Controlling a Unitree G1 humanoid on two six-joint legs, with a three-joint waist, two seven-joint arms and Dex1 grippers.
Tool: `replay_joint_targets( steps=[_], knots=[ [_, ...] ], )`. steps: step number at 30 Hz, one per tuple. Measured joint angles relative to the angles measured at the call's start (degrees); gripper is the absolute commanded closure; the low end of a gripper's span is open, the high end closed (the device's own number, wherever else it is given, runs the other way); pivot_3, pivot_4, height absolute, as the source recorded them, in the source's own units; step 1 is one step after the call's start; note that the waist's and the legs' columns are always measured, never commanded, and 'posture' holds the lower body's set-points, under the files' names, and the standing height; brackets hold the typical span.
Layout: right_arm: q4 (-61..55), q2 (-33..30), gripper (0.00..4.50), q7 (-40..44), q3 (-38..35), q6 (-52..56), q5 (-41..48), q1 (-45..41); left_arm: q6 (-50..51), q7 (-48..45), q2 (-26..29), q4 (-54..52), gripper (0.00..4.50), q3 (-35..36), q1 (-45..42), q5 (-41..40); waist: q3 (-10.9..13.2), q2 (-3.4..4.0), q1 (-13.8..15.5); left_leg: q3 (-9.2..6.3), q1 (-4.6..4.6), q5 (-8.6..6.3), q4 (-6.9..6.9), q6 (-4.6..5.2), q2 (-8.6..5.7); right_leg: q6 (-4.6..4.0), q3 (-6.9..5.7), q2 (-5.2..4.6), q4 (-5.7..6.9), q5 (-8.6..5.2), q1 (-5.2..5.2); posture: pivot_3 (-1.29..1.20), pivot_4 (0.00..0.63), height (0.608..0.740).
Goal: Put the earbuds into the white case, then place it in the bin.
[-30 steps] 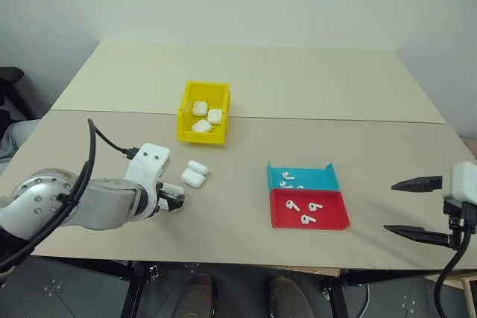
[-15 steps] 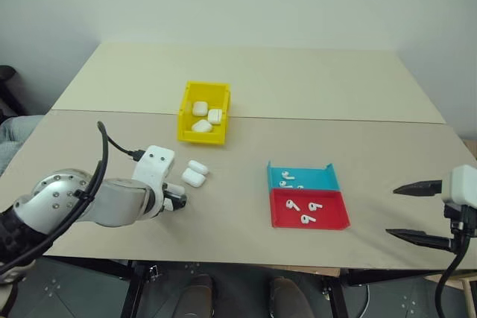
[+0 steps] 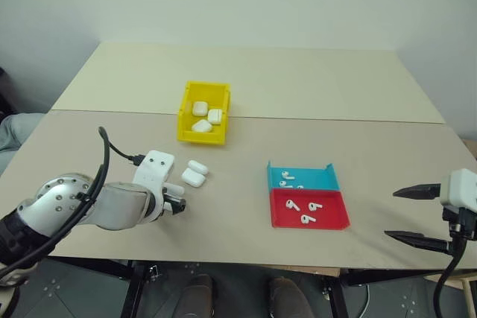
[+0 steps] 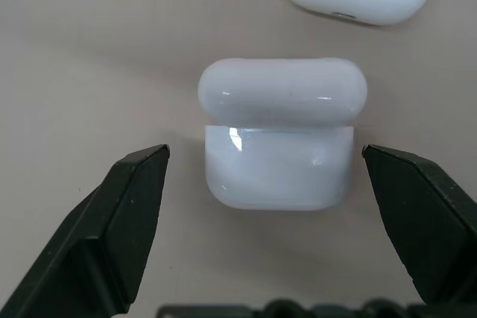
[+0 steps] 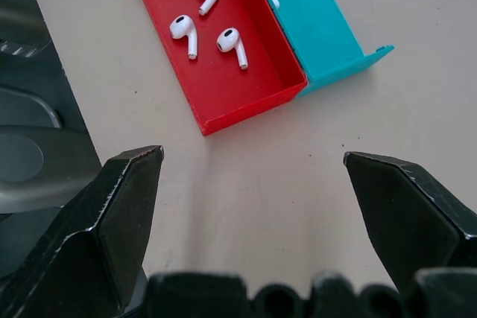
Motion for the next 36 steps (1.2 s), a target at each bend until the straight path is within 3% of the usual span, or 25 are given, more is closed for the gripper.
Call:
replay_joint_targets(
  steps=[12,15,19,26,29,32,34,36],
  knots=[
    [0.0,0.13,0.01,-1.02,0.01,0.0,-0.77,0.01,0.07,0.01,-0.82,0.34,0.0,0.0,0.65,0.0,0.01,-0.02,-0.01,0.0,0.0,0.0,0.0,0.0,0.0,0.0,0.0,0.0,-0.02,-0.01,0.0,0.0,0.15,0.74],
    [0.0,0.18,0.0,-1.11,0.01,0.0,-0.96,0.11,0.23,-0.19,-1.84,1.6,0.52,0.03,0.63,0.01,0.02,-0.03,0.01,0.0,-0.01,0.0,0.0,0.0,0.0,0.0,0.0,0.0,-0.02,-0.01,0.0,0.0,0.15,0.74],
    [-0.01,0.25,0.0,-1.2,0.01,0.0,-1.51,0.26,1.51,0.0,-1.87,1.73,1.73,-0.23,-0.16,0.0,0.04,-0.08,-0.02,0.0,-0.01,0.0,-0.01,0.0,-0.01,0.0,0.0,-0.01,-0.03,-0.01,-0.01,0.0,0.15,0.74],
    [-0.01,0.31,0.0,-1.51,0.05,0.0,-1.84,0.22,1.59,0.11,-2.06,1.99,1.73,-0.22,-0.34,-0.01,0.04,-0.08,0.01,-0.01,-0.01,0.0,-0.02,0.0,-0.01,0.0,0.0,-0.01,-0.02,-0.01,0.0,0.0,0.15,0.74],
    [0.07,0.33,0.0,-1.6,0.22,0.0,-1.85,-0.06,3.32,-0.52,0.66,0.79,1.73,-0.35,-3.09,0.01,0.11,-0.21,-0.01,-0.03,-0.03,0.01,-0.02,-0.02,0.0,0.0,-0.02,0.01,-0.02,-0.01,-0.02,0.0,0.15,0.74],
    [0.38,0.31,0.0,-1.69,0.74,-0.01,-1.86,-0.69,6.16,-5.01,4.25,-1.47,1.73,1.08,-7.85,0.88,0.12,-0.22,-0.01,0.0,-0.06,0.01,-0.03,-0.02,-0.05,0.02,-0.02,-0.02,-0.09,-0.02,-0.03,0.0,0.15,0.74],
    [0.73,0.21,0.0,-1.73,1.07,-0.01,-1.84,-1.91,7.67,-13.31,5.54,-4.41,1.73,4.96,-9.77,4.34,0.15,-0.27,-0.06,0.01,-0.18,0.01,-0.04,-0.02,-0.05,0.02,-0.05,0.0,-0.14,-0.01,-0.11,0.0,0.15,0.74],
    [0.73,-0.39,0.0,-2.02,1.56,0.01,-1.78,-4.03,6.35,-24.95,6.76,-8.77,1.73,10.54,-9.69,13.09,0.15,-0.26,-0.23,0.03,-0.18,0.02,-0.12,-0.03,-0.07,0.02,-0.05,-0.01,-0.2,-0.02,-0.13,0.0,0.15,0.74]
  ],
)
